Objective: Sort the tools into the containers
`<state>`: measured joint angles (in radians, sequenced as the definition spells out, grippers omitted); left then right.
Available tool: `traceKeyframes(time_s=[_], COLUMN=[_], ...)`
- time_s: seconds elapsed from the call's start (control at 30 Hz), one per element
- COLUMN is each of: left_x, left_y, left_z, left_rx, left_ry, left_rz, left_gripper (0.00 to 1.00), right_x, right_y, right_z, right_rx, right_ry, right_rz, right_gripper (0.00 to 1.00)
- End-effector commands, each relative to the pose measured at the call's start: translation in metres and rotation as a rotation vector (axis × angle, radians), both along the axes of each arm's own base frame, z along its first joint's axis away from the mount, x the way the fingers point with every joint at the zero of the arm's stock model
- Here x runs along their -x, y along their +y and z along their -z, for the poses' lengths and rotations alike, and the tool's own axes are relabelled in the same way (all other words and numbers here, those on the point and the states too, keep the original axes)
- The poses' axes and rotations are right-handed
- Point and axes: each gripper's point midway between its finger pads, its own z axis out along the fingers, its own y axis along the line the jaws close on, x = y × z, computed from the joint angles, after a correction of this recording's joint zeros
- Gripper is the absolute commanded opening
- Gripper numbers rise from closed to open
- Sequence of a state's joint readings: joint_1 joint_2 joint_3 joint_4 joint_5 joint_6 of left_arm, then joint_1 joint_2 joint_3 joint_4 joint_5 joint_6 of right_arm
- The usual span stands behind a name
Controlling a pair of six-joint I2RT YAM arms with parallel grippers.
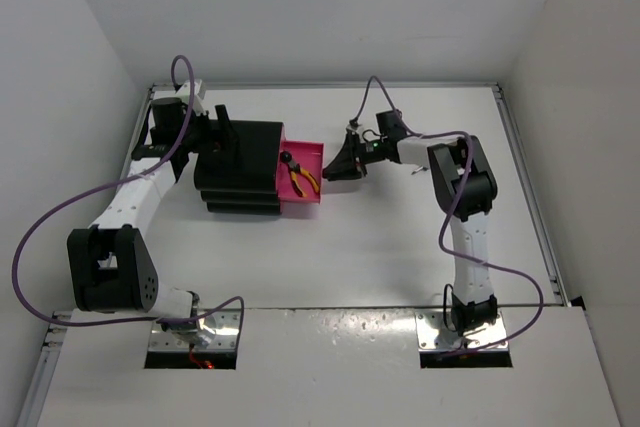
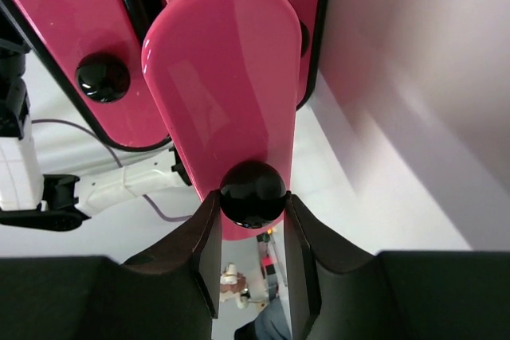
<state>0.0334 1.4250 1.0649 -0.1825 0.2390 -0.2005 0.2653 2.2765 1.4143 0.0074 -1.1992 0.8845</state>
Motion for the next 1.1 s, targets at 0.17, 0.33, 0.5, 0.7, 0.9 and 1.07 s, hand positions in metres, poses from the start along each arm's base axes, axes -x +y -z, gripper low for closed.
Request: traceKeyframes(time_s=[0.17, 0.33, 0.5, 0.7, 0.9, 1.07], left_x=[0.052, 0.052, 0.055, 0.055, 0.055, 0.055], left_y=[0.011, 0.011, 0.011, 0.01, 0.01, 0.01], left_z=[0.081, 0.077, 0.081, 0.08, 0.079, 0.079], left_rx=[-0.076, -0.076, -0.076, -0.07, -0.07, -0.07], left_ry=[0.318, 0.308, 0.317, 0.316, 0.307, 0.307], left_rz=[-0.007, -0.008, -0.007, 0.0, -0.001, -0.001], left_gripper=[1.0, 1.0, 1.0, 1.0, 1.0, 1.0], right_x=[0.009, 0.005, 0.001, -0.002, 0.003, 0.004], right_y=[0.04, 0.058, 0.075, 0.098, 0.119, 0.124], right_z=[-0.052, -0.06, -0.066, -0.061, -0.061, -0.068], right_rx=[-0.098, -0.149, -0.178, -0.191, -0.22, -0.249], right_ry=[-0.103, -0.059, -0.078, -0.078, -0.073, -0.075], right_rz=[-0.086, -0.065, -0.078, -0.094, -0.127, -0.122], right_gripper=[0.09, 0.09, 0.1, 0.11, 0.14, 0.26])
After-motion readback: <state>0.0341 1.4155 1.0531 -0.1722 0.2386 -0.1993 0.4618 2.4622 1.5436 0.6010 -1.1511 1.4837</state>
